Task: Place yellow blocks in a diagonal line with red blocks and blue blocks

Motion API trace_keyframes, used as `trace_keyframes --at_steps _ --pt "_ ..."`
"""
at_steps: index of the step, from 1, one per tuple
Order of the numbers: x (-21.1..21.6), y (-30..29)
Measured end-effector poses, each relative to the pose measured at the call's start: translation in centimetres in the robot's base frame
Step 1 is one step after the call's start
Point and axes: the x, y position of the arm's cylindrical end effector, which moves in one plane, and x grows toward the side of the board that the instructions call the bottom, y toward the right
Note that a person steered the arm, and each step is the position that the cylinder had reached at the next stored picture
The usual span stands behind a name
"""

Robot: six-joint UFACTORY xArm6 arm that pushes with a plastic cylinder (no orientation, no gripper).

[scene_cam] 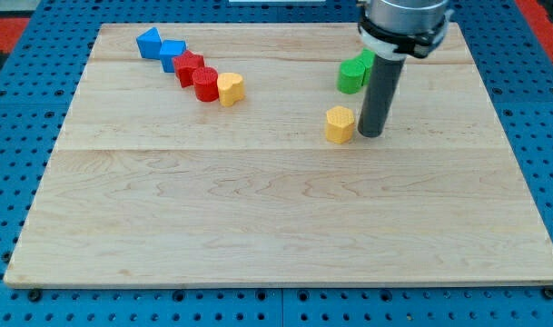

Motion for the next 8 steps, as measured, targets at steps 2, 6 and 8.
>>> trace_keyframes --at_steps 2,6,8 --pt "-1.4 -5.8" --pt "3.4 -11.1" --pt "4.0 -13.3"
